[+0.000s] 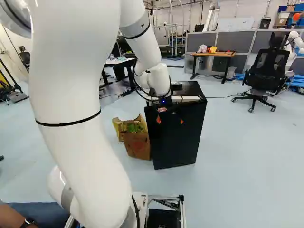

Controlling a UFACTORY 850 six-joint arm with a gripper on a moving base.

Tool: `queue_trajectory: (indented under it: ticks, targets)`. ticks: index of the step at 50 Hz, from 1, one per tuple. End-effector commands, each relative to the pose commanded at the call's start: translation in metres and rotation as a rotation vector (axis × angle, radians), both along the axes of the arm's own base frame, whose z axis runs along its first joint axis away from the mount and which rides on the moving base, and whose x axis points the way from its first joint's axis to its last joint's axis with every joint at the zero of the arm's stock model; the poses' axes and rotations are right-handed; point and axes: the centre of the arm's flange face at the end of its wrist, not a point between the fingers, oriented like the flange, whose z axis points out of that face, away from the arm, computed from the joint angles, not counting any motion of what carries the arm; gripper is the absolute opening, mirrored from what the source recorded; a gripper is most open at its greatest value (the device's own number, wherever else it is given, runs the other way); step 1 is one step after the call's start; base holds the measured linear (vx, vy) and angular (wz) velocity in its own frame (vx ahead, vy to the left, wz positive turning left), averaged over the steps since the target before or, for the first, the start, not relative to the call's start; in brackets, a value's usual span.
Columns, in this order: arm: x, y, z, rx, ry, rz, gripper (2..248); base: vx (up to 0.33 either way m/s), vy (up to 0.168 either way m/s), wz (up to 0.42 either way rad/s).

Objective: Grab a drink from the fridge

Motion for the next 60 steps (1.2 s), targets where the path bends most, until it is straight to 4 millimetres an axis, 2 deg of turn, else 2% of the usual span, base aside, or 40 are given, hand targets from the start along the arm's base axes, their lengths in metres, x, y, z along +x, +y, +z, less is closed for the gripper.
queue_trajectory:
  ticks: [42,60]
  targets:
    - [0.033,0.001,0.0,-0.006,-0.017,0.024,247,0.0,0.0,0.0]
    - [0.039,0.001,0.0,-0.007,-0.021,0.028,247,0.0,0.0,0.0]
